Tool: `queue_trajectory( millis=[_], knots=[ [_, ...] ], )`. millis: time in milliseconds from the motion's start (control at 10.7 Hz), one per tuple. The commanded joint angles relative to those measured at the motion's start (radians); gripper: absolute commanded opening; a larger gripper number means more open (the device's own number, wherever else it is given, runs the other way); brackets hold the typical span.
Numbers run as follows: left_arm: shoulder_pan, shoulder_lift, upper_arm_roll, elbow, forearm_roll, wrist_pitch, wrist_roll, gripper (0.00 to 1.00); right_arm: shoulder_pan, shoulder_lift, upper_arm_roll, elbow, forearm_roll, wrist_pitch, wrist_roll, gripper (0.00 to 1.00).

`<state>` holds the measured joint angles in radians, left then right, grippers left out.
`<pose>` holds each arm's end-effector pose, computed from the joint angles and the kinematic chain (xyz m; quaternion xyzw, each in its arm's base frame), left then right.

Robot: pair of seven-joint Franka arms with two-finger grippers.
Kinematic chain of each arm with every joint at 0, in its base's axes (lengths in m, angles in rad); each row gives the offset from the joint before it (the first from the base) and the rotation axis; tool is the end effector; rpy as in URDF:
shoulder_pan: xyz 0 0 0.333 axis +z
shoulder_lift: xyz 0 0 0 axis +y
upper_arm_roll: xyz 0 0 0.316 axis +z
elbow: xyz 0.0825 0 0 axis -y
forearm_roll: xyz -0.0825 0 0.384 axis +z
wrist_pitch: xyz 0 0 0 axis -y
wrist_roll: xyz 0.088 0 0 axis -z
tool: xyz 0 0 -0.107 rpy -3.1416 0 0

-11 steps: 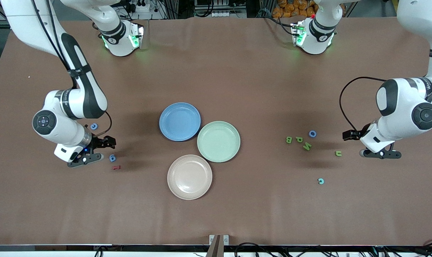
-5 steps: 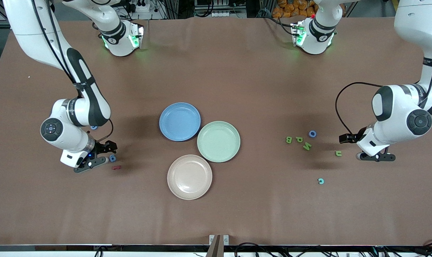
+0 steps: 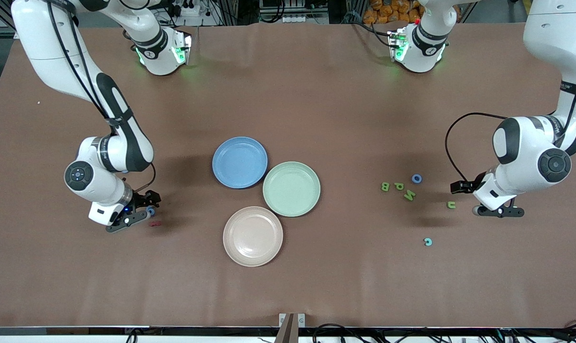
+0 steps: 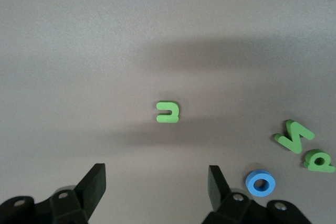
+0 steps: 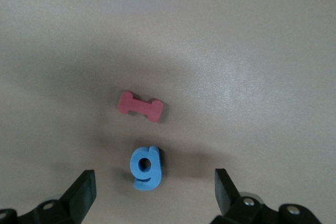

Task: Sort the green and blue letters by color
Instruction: 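Grasp the blue g with the right gripper while the left gripper grasps the green u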

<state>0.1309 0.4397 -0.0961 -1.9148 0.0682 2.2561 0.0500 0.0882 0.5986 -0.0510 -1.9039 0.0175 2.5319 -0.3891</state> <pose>0.6161 0.0258 0.2572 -0.9985 0.0269 0.0480 0.0027 0.6322 0.0247 0.1846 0.9777 0.2091 0.0133 0.0117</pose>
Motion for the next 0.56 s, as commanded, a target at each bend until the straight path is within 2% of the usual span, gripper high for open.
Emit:
queue_trajectory(
  millis=[0,94,187,374,468],
  knots=[
    [0.004,0.028,-0.001,-0.007,0.015,0.049,0.010,0.86,0.001,0.027,0.003,0.022,0.009,0.004,-0.011,1.00],
    [0.004,0.037,-0.001,-0.007,0.015,0.059,0.010,0.86,0.002,0.027,0.005,0.022,0.010,0.014,-0.007,1.00],
    [0.003,0.043,-0.001,-0.006,0.015,0.062,0.010,0.85,0.005,0.027,0.005,0.022,0.009,0.024,-0.007,0.86],
    [0.004,0.053,-0.001,-0.006,0.015,0.071,0.010,0.83,0.011,0.029,0.003,0.022,0.007,0.024,-0.019,0.00],
    [0.004,0.062,-0.001,-0.007,0.015,0.086,0.010,0.82,0.019,0.029,0.003,0.022,0.007,0.024,-0.019,0.00]
  ],
)
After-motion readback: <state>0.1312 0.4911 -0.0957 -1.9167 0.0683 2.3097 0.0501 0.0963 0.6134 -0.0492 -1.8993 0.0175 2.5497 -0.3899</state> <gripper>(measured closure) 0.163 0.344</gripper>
